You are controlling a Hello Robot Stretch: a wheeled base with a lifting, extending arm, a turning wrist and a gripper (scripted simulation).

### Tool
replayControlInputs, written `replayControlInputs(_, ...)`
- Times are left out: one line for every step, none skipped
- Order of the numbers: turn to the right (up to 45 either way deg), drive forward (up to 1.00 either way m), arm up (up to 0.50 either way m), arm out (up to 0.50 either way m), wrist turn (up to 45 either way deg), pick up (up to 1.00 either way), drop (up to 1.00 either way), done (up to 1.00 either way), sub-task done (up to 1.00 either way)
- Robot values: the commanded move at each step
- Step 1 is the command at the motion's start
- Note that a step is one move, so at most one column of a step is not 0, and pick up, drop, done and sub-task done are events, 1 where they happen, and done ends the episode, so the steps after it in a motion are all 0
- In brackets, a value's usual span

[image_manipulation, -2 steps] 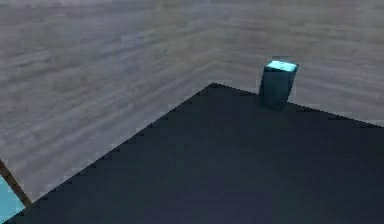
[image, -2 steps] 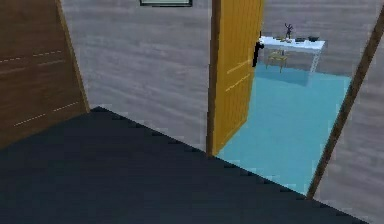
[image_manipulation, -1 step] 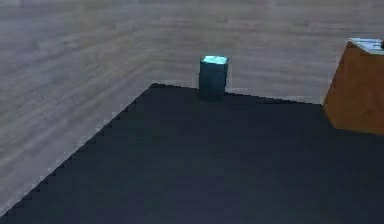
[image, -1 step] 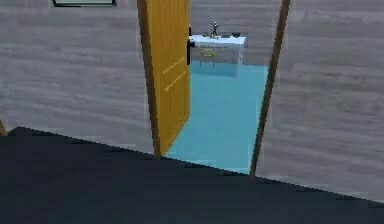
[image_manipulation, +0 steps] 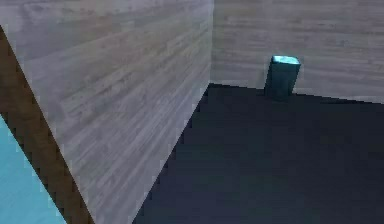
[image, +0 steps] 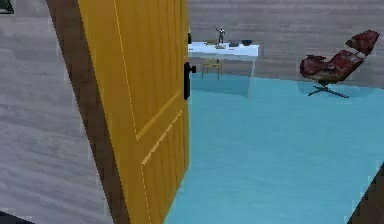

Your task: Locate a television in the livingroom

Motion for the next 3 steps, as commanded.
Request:
replayControlInputs(12.0,0.00,0.00,0.00,0.0,0.00,0.00,0.00,0.00)
replayControlInputs(0.0,0.20,0.00,0.00,0.0,0.00,0.00,0.00,0.00)
replayControlInputs(3.0,0.00,0.00,0.00,0.0,0.00,0.00,0.00,0.00)
